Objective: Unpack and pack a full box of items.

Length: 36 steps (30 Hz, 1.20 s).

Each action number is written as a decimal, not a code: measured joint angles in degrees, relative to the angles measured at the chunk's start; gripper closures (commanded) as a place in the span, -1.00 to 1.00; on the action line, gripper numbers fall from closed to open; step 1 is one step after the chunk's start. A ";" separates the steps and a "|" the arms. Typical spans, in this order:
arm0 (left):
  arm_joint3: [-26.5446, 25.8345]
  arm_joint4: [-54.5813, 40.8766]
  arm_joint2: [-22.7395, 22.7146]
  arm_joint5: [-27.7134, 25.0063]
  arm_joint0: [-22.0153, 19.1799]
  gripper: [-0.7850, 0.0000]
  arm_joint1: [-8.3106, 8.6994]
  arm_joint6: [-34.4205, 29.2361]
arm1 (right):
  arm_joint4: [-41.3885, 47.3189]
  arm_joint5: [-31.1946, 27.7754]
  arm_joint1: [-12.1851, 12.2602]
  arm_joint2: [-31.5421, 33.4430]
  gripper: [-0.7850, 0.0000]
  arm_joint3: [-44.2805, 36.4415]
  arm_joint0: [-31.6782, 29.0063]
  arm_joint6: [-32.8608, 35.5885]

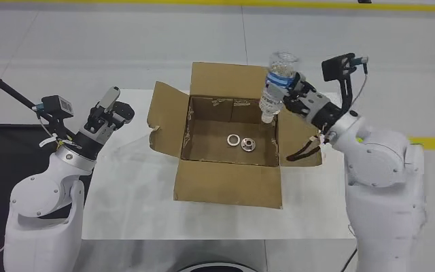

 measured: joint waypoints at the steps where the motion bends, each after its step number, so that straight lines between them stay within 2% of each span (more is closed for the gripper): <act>1: 0.00 0.00 0.00 0.00 0.00 -1.00 0.00 0.00 | 0.21 0.63 0.22 1.60 1.00 -0.50 -0.27 0.91; 5: 0.00 0.00 0.00 0.00 0.00 -1.00 0.00 0.00 | 0.24 3.00 1.15 7.84 1.00 -1.65 -1.01 4.74; 9: 0.00 0.00 0.00 0.00 0.00 -1.00 0.00 0.00 | -4.59 6.04 2.20 11.53 1.00 -0.55 -0.63 10.32; 18: 0.00 0.00 0.00 0.00 0.00 -1.00 0.00 0.00 | -14.62 9.71 3.96 13.76 1.00 9.04 2.73 17.37; 23: 0.00 0.00 0.00 0.00 0.00 -1.00 0.00 0.00 | -14.02 8.50 4.66 13.31 1.00 16.99 5.23 21.03; 27: 0.00 0.00 0.00 0.00 0.00 -1.00 0.00 0.00 | -13.86 11.42 5.17 12.51 1.00 17.39 7.26 27.43; 30: 0.00 0.00 0.00 0.00 0.00 -1.00 0.00 0.00 | -16.98 10.49 5.74 12.22 1.00 26.70 8.08 29.75; 33: 0.00 0.00 0.00 0.00 0.00 -1.00 0.00 0.00 | -17.63 6.07 6.21 11.69 1.00 35.61 11.40 25.98; 36: 0.00 0.00 0.00 0.00 0.00 -1.00 0.00 0.00 | -17.84 5.12 6.46 10.71 1.00 40.77 13.45 24.95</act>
